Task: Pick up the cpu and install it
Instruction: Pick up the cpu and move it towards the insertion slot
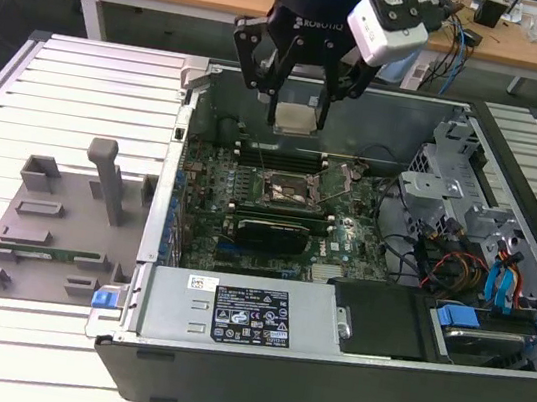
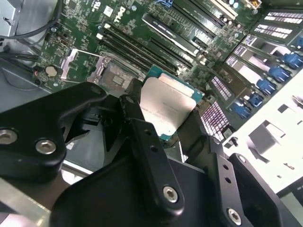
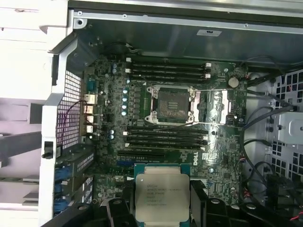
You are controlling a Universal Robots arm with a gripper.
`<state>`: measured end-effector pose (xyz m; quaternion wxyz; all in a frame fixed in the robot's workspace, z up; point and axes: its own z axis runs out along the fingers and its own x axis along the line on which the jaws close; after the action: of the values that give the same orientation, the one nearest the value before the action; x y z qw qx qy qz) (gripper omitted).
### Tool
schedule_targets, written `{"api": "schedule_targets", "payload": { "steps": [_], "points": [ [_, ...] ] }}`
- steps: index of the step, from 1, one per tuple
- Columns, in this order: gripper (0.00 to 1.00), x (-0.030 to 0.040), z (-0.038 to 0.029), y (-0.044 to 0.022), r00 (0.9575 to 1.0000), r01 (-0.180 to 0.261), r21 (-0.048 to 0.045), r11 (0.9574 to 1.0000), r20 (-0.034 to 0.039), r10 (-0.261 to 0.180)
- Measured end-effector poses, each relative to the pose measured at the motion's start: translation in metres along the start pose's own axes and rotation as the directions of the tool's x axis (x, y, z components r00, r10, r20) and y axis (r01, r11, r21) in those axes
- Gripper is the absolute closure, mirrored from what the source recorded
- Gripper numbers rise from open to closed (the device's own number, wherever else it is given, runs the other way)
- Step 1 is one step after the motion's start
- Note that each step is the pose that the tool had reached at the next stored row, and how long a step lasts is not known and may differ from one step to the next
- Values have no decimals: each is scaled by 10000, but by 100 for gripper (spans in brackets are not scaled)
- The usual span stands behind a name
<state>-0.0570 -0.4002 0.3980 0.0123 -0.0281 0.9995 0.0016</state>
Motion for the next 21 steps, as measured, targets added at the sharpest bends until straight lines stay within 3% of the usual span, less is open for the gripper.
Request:
{"api": "schedule_targets", "payload": {
  "steps": [13,18,19,20,21],
  "points": [
    [45,-120,97,2,10000,1,31,10000,-2,-1],
    [45,-161,258,28,10000,2,69,10000,-4,-2],
    [45,-225,329,185,10000,4,120,9999,-7,-4],
    [45,-277,390,268,10000,4,140,9999,-8,-4],
    [45,-302,426,303,10000,4,149,9999,-9,-4]
  ]
}}
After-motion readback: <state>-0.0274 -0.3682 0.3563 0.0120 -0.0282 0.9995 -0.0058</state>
